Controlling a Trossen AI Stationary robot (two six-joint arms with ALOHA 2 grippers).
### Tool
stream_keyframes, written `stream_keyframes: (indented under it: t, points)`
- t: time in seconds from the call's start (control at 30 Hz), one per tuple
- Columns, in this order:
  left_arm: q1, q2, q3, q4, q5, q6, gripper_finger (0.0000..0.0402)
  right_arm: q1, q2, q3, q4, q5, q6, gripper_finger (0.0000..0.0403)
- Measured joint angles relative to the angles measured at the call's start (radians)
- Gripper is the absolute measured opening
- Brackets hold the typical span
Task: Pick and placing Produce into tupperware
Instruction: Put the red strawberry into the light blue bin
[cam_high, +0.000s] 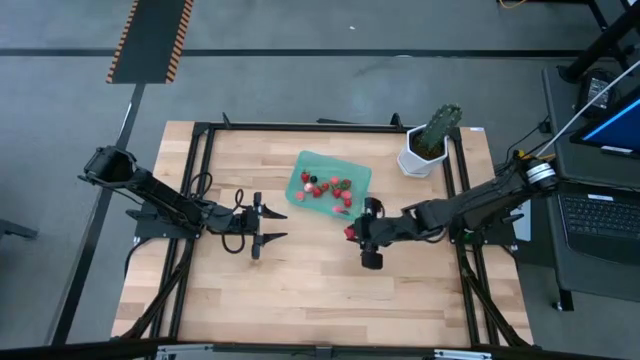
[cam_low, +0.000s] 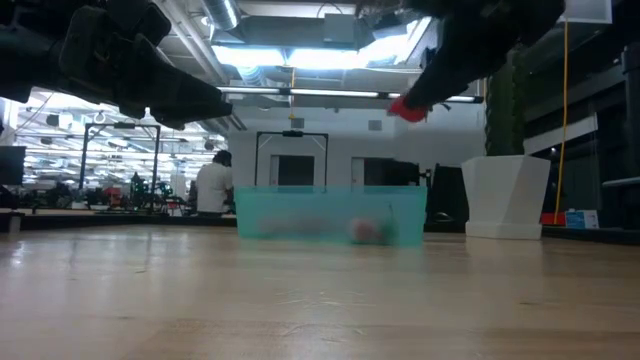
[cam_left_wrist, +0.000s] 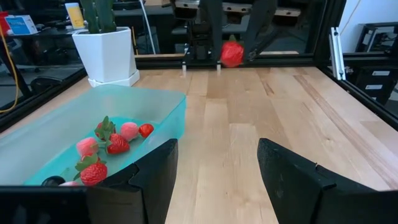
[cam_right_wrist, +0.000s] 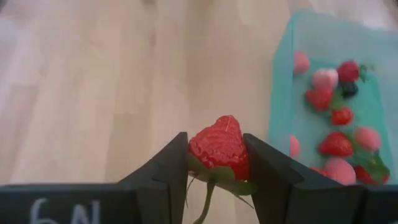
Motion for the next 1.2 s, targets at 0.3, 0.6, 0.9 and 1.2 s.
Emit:
stream_keyframes:
  t: [0.3,0.6,0.9,1.2]
  points:
    - [0.0,0.0,0.0,0.0,0.0,0.0,0.0215,0.034,-0.081,-0.207,0.4,0.016,-0.081,0.0134]
    - [0.0,0.0,0.0,-0.003,0.0,-0.005,0.0215,0.036,-0.128,-0.326,0.623,0.016,-0.157,0.0134]
    - [0.0,0.0,0.0,-0.001,0.0,-0.006,0.0215,0.036,-0.255,-0.406,0.624,0.017,-0.163,0.0134]
    - [0.0,0.0,0.0,0.004,-0.005,-0.006,0.0215,0.036,-0.314,-0.479,0.659,0.242,-0.119,0.0134]
